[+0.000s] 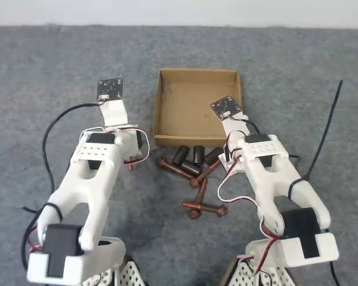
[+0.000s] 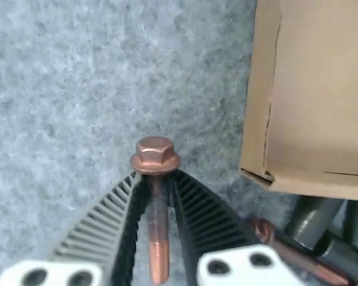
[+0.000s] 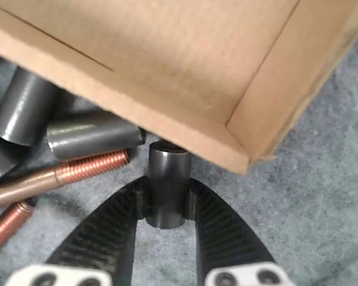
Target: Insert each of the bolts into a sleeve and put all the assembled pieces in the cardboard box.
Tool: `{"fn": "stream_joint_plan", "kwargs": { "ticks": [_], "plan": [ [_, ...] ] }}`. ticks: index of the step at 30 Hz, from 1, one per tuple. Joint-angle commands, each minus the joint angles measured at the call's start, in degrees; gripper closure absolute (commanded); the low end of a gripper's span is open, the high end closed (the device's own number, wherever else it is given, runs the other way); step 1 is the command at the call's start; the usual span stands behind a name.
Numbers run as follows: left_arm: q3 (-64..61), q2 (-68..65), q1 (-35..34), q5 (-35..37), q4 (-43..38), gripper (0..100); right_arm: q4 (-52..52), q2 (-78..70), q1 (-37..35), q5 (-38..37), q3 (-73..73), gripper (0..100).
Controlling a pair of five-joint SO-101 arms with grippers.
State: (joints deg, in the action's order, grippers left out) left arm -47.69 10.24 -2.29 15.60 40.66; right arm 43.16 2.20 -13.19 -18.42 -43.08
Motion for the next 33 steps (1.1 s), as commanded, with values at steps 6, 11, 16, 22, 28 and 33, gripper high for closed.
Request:
{"fn": "stream_joint_plan", "kwargs": {
  "ticks": [6, 11, 16, 22, 28, 33],
  "plan": [
    [0.57, 0.7, -0.09, -0.88, -1.58, 99, 0.22, 0.84, 0.04, 0.7, 2.37, 99.2],
    [-4.44, 0.79, -0.09, -0.79, -10.02, 99, 1.27, 1.45, 2.86, 4.4, 3.34, 99.2],
    [-4.79, 0.79, -0.44, -0.79, -10.46, 99, 4.53, 7.16, 7.16, 5.71, 4.84, 99.2],
    [-4.97, 0.79, -0.53, -0.79, -10.46, 99, 1.89, 14.73, 8.48, 5.63, 4.92, 99.2],
    [-5.14, 0.79, -0.53, -0.79, -10.37, 99, -8.48, 16.84, 8.31, 5.45, 4.48, 99.2],
    [-5.23, 0.79, -0.53, -0.88, -10.37, 99, -21.93, 16.84, 8.31, 5.63, -0.44, 99.2]
  ]
}}
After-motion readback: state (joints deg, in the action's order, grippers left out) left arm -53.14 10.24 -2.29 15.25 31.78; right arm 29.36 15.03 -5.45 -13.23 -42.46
